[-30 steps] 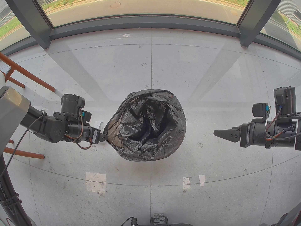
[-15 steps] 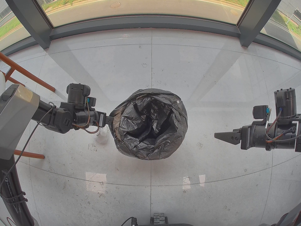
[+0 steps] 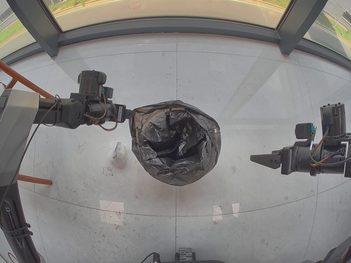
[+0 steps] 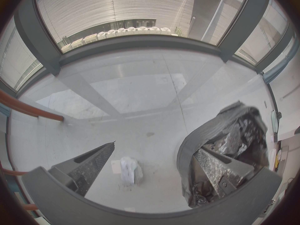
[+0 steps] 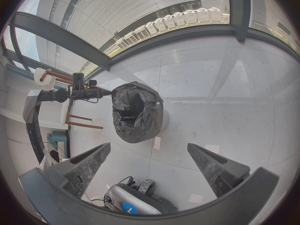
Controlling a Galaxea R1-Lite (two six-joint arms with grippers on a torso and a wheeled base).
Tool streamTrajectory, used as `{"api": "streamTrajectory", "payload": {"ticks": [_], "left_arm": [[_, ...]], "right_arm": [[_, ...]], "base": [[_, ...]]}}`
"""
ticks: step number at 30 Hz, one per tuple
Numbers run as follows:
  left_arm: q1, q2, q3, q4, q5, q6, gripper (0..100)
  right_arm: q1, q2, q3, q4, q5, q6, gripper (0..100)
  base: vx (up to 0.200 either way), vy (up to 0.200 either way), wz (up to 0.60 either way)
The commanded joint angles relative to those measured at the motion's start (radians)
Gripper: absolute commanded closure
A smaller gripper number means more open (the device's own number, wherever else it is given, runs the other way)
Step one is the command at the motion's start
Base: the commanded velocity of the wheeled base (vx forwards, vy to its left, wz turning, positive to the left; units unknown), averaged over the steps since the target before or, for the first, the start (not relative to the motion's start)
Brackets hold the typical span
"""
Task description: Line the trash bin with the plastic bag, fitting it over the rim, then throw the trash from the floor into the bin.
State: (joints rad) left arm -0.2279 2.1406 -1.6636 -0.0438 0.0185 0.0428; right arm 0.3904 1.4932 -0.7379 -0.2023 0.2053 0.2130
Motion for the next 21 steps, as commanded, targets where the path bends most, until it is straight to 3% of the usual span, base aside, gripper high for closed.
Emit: {"api": "streamTrajectory", "payload": {"ticks": [1,8,21], "left_arm": [[-0.054,0.036,-0.122,0.041,0.0,-0.012,0],[-0.116,0.102,-0.162,0.042,0.004,-0.014,0],[-0.094,0.036,-0.117,0.053,-0.005,-0.012,0]], "right_arm": [[0.001,-0.001,0.0,0.0,0.0,0.0,0],[0.001,-0.005,0.0,0.0,0.0,0.0,0],[0.001,-0.018,0.031,0.0,0.002,0.0,0]], "base": [[0.0,0.0,0.0],[0.0,0.0,0.0],[0.0,0.0,0.0]]}}
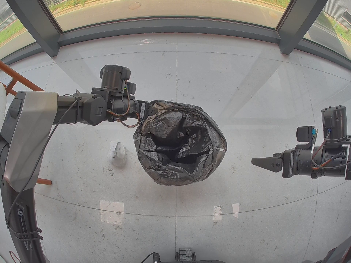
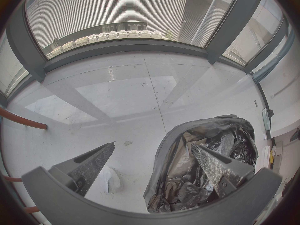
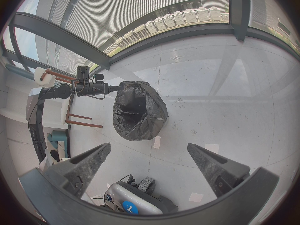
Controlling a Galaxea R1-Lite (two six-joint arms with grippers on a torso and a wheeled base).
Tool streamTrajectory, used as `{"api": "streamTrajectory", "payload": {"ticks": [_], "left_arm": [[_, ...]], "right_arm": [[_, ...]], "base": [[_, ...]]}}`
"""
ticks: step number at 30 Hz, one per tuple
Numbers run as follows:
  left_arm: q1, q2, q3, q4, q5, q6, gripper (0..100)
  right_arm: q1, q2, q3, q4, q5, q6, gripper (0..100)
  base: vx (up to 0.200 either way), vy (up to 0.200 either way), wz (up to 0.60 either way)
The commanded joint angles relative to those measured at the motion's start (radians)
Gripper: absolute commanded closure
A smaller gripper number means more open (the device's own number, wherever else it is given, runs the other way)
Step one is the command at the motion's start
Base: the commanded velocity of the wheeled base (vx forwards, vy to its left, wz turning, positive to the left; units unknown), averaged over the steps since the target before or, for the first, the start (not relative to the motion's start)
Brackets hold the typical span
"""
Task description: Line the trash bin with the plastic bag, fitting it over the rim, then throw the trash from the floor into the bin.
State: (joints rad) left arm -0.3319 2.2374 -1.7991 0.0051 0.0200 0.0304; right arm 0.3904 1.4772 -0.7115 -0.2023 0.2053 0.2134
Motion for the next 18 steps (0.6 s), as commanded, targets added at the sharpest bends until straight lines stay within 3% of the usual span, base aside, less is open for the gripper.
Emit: {"api": "streamTrajectory", "payload": {"ticks": [1,8,18], "left_arm": [[0.013,-0.073,0.021,0.009,-0.008,-0.001,0],[0.04,-0.205,0.181,0.018,-0.011,-0.001,0],[0.182,-0.312,0.547,-0.129,-0.012,-0.001,0]], "right_arm": [[0.001,0.0,0.004,0.0,0.002,0.0,0],[0.001,0.003,0.004,0.0,0.002,0.0,0],[0.001,0.002,0.015,-0.002,0.002,0.0,0]], "base": [[0.0,0.0,0.0],[0.0,0.0,0.0],[0.0,0.0,0.0]]}}
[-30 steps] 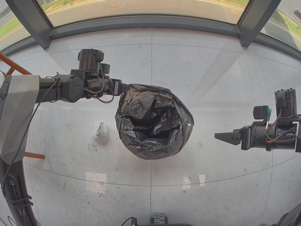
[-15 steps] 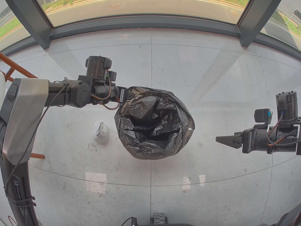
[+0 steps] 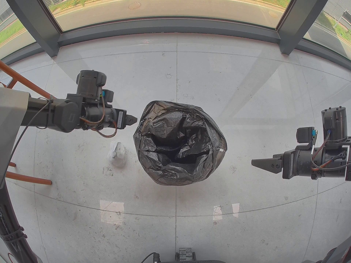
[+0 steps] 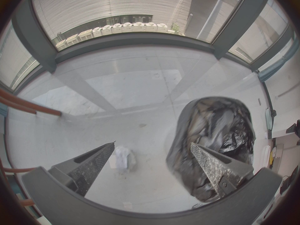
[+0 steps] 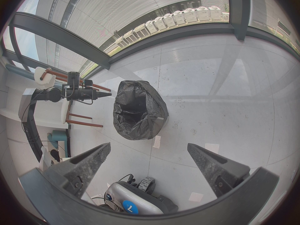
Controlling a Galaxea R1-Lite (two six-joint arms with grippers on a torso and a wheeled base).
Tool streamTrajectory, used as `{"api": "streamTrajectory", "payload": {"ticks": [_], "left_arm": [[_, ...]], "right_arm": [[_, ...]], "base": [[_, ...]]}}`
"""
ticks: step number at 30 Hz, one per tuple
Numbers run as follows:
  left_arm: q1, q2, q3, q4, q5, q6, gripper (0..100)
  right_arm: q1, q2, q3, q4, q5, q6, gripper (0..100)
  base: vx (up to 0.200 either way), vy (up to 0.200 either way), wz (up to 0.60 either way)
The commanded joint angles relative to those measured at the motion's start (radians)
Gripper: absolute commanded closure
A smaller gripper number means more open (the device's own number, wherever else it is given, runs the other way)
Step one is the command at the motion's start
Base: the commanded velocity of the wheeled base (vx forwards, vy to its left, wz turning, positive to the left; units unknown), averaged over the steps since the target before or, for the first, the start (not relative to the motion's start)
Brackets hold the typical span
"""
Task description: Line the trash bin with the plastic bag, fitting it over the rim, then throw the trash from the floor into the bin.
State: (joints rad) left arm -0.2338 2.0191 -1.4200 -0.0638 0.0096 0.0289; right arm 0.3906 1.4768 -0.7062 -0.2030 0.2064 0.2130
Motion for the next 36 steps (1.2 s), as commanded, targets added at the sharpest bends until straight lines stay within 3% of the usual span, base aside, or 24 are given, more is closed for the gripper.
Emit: {"api": "streamTrajectory", "payload": {"ticks": [1,9,12,20,27,33,36], "left_arm": [[0.093,-0.099,0.196,-0.071,0.0,0.002,0],[0.107,-0.089,0.3,-0.263,0.01,0.003,0],[0.103,-0.08,0.335,-0.333,0.012,0.003,0],[0.102,-0.057,0.349,-0.346,0.013,0.002,0],[0.099,-0.053,0.352,-0.349,0.026,-0.004,0],[0.033,0.01,0.363,-0.429,0.095,-0.11,0],[0.004,0.056,0.365,-0.481,0.107,-0.118,0]], "right_arm": [[0.001,0.0,0.014,-0.001,0.001,0.0,0],[0.002,0.002,0.016,-0.001,0.001,0.0,0],[0.004,0.002,0.017,-0.001,0.001,0.0,0],[0.001,-0.003,0.034,-0.001,0.001,0.0,0],[0.001,0.008,0.105,-0.128,-0.001,0.0,0],[0.002,0.011,0.106,-0.162,-0.001,0.034,0],[0.008,0.01,0.105,-0.164,-0.002,0.06,0]], "base": [[0.0,0.0,0.0],[0.0,0.0,0.0],[0.0,0.2,0.0],[0.0,0.2,0.0],[0.0,0.2,0.0],[0.0,0.1,0.0],[0.0,0.0,0.0]]}}
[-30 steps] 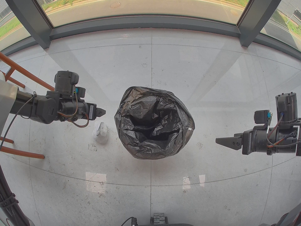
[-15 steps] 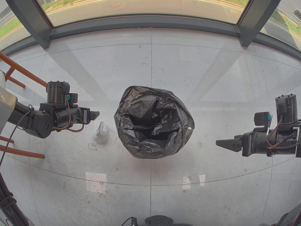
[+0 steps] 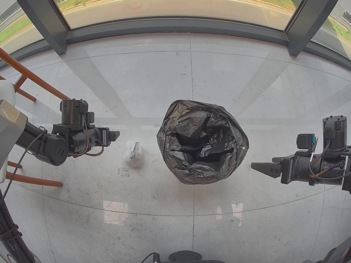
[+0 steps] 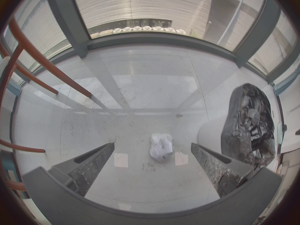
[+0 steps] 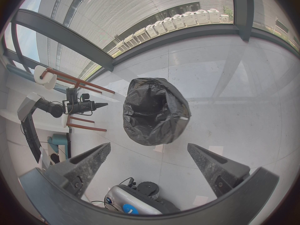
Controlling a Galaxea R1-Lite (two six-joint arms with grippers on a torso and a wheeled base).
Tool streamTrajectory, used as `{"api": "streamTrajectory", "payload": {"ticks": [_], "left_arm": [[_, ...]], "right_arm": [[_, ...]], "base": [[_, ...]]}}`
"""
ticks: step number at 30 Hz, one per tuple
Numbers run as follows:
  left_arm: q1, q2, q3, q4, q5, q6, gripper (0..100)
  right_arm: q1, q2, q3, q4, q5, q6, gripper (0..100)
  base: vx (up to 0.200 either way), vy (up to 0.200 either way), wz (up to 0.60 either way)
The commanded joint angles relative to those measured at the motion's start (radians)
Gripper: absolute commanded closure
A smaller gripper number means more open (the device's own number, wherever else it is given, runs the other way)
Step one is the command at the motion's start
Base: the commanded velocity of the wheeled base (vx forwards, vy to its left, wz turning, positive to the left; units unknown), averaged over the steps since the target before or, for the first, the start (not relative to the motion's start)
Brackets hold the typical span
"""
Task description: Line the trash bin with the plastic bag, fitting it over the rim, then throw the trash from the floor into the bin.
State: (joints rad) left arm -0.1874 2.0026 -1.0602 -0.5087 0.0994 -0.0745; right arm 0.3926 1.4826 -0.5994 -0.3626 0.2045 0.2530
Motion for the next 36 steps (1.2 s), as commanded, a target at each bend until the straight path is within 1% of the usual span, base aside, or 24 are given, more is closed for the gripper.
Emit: {"api": "streamTrajectory", "payload": {"ticks": [1,3,10,12,15,17,18,32,36], "left_arm": [[-0.044,0.091,0.005,-0.047,0.017,-0.013,0],[-0.047,0.108,0.002,-0.056,0.017,-0.011,0],[-0.133,0.203,-0.043,-0.073,0.019,-0.01,0],[-0.152,0.245,-0.086,-0.071,0.02,-0.01,0],[-0.155,0.289,-0.129,-0.071,0.026,-0.008,0],[-0.156,0.344,-0.17,-0.071,0.071,-0.01,0],[-0.156,0.355,-0.178,-0.071,0.077,-0.011,0],[-0.161,0.525,-0.333,-0.073,0.086,-0.011,0],[-0.161,0.571,-0.379,-0.073,0.109,-0.011,0]], "right_arm": [[0.006,0.004,0.0,-0.004,0.0,0.022,0],[0.008,0.004,0.001,-0.004,0.0,0.022,0],[0.006,0.005,0.007,-0.004,0.0,0.023,0],[0.006,0.007,0.007,-0.004,0.0,0.022,0],[0.005,0.008,0.007,-0.004,0.0,0.023,0],[0.0,0.01,0.01,-0.004,0.0,0.025,0],[-0.001,0.01,0.012,-0.004,0.0,0.025,0],[-0.004,0.008,0.013,-0.004,0.0,0.028,0],[-0.02,0.01,0.013,-0.004,0.0,0.026,0]], "base": [[0.0,0.0,0.0],[0.0,0.0,0.0],[0.0,0.0,0.0],[0.0,0.0,0.0],[0.0,0.0,0.0],[0.0,0.0,0.0],[0.0,0.0,0.0],[0.0,0.0,0.0],[0.0,0.0,0.0]]}}
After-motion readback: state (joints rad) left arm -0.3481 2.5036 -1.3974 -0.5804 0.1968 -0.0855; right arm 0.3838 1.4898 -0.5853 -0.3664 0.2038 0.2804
